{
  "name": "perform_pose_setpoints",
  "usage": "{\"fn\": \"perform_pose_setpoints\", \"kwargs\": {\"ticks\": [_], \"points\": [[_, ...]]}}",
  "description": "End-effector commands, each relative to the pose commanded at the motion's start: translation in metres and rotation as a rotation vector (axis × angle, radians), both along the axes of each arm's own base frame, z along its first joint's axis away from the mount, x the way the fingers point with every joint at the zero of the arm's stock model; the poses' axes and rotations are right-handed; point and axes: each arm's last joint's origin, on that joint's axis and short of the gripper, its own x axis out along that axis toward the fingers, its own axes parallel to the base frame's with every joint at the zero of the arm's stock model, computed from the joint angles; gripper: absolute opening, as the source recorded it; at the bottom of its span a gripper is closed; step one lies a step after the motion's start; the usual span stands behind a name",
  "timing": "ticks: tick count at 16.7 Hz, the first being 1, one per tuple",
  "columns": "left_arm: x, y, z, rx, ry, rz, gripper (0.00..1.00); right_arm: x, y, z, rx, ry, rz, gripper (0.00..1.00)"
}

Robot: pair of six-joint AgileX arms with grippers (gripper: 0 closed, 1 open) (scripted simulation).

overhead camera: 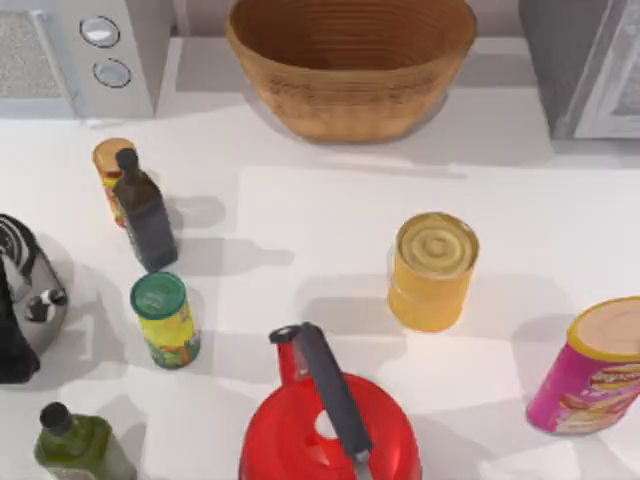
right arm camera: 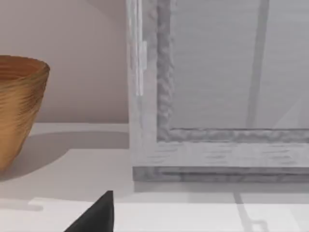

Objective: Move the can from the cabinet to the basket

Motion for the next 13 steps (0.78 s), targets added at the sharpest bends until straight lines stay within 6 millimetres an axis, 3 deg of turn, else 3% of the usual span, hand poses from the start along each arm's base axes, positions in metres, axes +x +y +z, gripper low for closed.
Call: {"fn": "perform_pose_setpoints", "kwargs": {"ticks": [3,6,9,13], "points": [[0.000,0.000,0.000,0.000,0.000,0.000,1.00,0.000,0.000,0.003,0.000,-0.001,-0.001,1.00],[0.000,0.000,0.000,0.000,0.000,0.000,1.00,0.000,0.001,0.027,0.001,-0.001,-0.007,1.00],[0.000,0.000,0.000,0.000,0.000,0.000,1.00,0.003,0.002,0.074,0.000,0.003,-0.010,1.00],[0.000,0.000,0.000,0.000,0.000,0.000,1.00,0.021,0.008,0.156,-0.001,0.016,-0.008,1.00]]}}
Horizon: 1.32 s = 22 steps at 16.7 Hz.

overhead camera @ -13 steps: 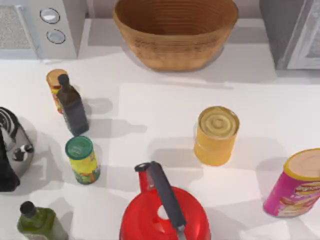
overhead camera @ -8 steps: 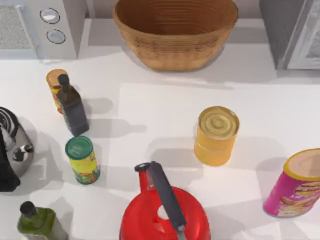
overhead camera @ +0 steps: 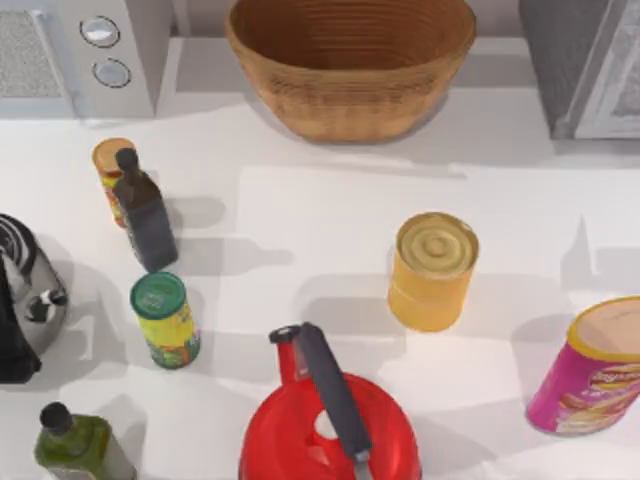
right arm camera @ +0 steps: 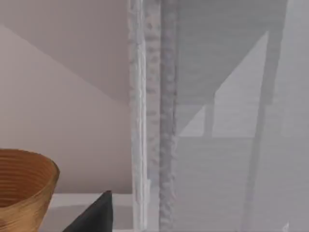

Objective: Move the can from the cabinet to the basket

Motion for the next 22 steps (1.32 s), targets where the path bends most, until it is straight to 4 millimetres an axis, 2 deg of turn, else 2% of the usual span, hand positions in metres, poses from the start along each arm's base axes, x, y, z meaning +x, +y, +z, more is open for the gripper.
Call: {"fn": "perform_pose_setpoints", "kwargs": {"ticks": [5,8,10,12,15,22], "points": [[0.000,0.000,0.000,0.000,0.000,0.000,1.00,0.047,0.013,0.099,-0.003,0.010,0.006,1.00],[0.000,0.000,0.000,0.000,0.000,0.000,1.00,0.080,0.023,0.144,-0.003,0.005,0.008,1.00],[0.000,0.000,0.000,0.000,0.000,0.000,1.00,0.099,0.029,0.166,-0.002,-0.003,0.008,1.00],[0.000,0.000,0.000,0.000,0.000,0.000,1.00,0.113,0.035,0.181,0.000,-0.010,0.009,1.00],[0.000,0.000,0.000,0.000,0.000,0.000,1.00,0.127,0.040,0.193,0.001,-0.015,0.008,1.00],[0.000,0.000,0.000,0.000,0.000,0.000,1.00,0.129,0.040,0.195,0.002,-0.019,0.004,1.00]]}}
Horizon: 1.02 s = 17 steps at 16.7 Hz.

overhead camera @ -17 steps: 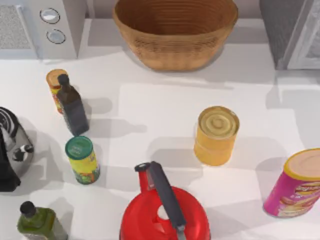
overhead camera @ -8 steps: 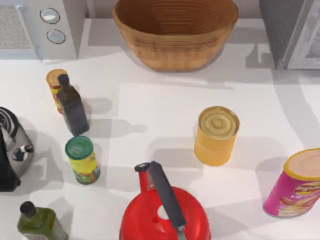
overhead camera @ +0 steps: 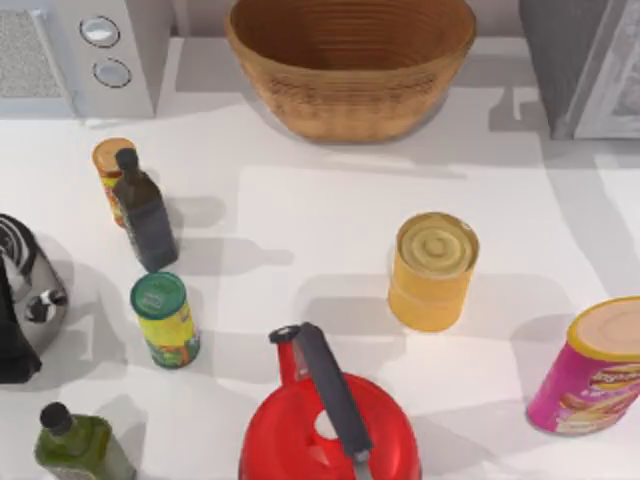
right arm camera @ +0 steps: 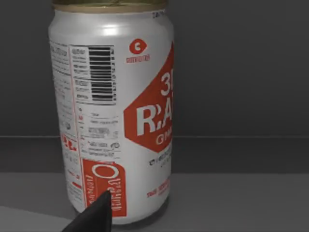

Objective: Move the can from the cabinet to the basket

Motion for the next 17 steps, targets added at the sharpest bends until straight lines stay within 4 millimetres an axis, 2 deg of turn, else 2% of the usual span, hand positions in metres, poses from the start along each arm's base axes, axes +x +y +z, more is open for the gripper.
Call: {"fn": "perform_pose_setpoints", "kwargs": {"ticks": [2,6,8,13,17], "points": [[0.000,0.000,0.000,0.000,0.000,0.000,1.00,0.009,0.008,0.001,0.001,-0.005,-0.004,1.00],[0.000,0.000,0.000,0.000,0.000,0.000,1.00,0.039,0.040,-0.002,0.000,-0.003,-0.004,1.00],[0.000,0.000,0.000,0.000,0.000,0.000,1.00,0.047,0.051,-0.004,0.000,-0.005,-0.005,1.00],[0.000,0.000,0.000,0.000,0.000,0.000,1.00,0.048,0.051,-0.005,-0.001,-0.002,-0.007,1.00],[0.000,0.000,0.000,0.000,0.000,0.000,1.00,0.069,0.053,-0.002,0.000,-0.006,-0.005,1.00]]}}
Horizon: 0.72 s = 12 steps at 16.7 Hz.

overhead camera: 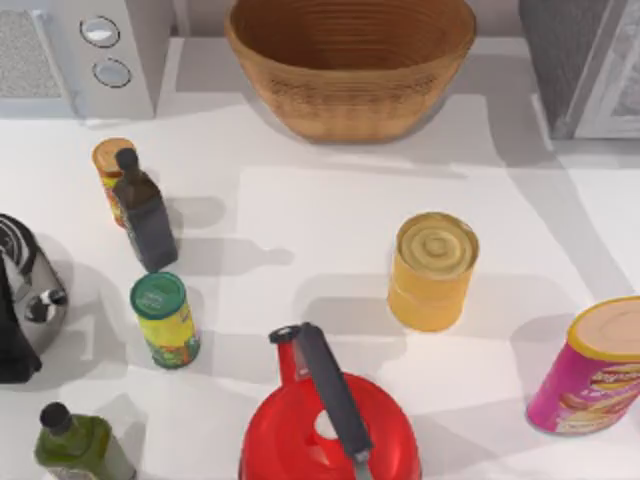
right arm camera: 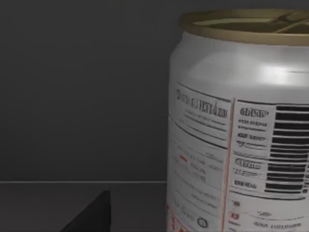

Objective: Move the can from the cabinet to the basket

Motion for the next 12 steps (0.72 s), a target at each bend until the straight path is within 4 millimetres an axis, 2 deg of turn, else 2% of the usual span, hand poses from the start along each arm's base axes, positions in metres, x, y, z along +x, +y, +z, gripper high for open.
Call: {"fn": "perform_pose_setpoints", "kwargs": {"ticks": [5,10,12], "points": [[0.000,0.000,0.000,0.000,0.000,0.000,1.00,0.035,0.000,-0.001,0.000,0.000,0.000,1.00],[0.000,0.000,0.000,0.000,0.000,0.000,1.00,0.039,-0.001,-0.001,0.000,0.000,0.000,1.00],[0.000,0.000,0.000,0.000,0.000,0.000,1.00,0.039,-0.001,-0.001,0.000,0.000,0.000,0.85]]}}
